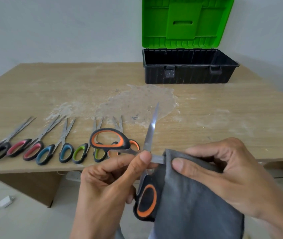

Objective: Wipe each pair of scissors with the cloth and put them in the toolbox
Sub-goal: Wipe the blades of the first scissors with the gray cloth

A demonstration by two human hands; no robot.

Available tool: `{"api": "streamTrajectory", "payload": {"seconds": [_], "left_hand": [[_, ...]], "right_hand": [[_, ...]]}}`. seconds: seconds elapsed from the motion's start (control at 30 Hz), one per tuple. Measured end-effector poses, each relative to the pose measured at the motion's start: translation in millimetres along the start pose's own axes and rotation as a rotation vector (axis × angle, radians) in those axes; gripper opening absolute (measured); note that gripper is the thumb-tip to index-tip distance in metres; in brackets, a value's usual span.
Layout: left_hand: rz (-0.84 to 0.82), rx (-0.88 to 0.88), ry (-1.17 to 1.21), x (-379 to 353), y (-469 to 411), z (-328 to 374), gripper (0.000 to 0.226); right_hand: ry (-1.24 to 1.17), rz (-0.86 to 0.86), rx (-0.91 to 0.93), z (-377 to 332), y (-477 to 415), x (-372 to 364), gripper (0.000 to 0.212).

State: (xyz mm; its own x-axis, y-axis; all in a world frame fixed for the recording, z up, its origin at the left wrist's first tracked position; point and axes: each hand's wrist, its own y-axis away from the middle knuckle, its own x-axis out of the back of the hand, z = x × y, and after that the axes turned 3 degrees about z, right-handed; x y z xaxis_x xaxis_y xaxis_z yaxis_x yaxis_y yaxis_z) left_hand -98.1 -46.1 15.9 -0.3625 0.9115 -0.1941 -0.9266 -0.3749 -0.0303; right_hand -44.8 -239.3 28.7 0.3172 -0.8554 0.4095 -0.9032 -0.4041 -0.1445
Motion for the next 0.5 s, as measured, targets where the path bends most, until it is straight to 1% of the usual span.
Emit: {"api": "streamTrajectory", "payload": {"seconds": [0.1,0.2,0.27,0.37,0.43,0.5], "left_hand": [[-0.054,0.014,-0.004,-0.9,-0.4,0.2,0.023],[-0.106,0.004,-0.01,-2.4,-1.3,-2.5,0.024],[-0.102,0.019,-0.016,-2.8,-1.4,-4.9,0.022],[-0.053,0.085,0.022,-2.8,-0.3,-4.7,0.018],[-0.047,0.122,0.022,-4.6,1.1,-1.1,0.014],[-0.056,0.143,0.035,-7.1,2.5,2.3,0.009]], "right_hand": [[-0.029,-0.001,-0.02,1.7,2.0,2.9,0.035],[-0.06,0.015,-0.054,4.9,2.6,5.1,0.039],[-0.067,0.023,-0.066,6.4,2.8,6.7,0.043],[-0.064,0.036,-0.073,6.4,3.2,8.9,0.043],[-0.072,0.025,-0.072,2.9,3.3,8.6,0.039],[-0.098,0.01,-0.067,-0.9,1.0,6.2,0.029]]}}
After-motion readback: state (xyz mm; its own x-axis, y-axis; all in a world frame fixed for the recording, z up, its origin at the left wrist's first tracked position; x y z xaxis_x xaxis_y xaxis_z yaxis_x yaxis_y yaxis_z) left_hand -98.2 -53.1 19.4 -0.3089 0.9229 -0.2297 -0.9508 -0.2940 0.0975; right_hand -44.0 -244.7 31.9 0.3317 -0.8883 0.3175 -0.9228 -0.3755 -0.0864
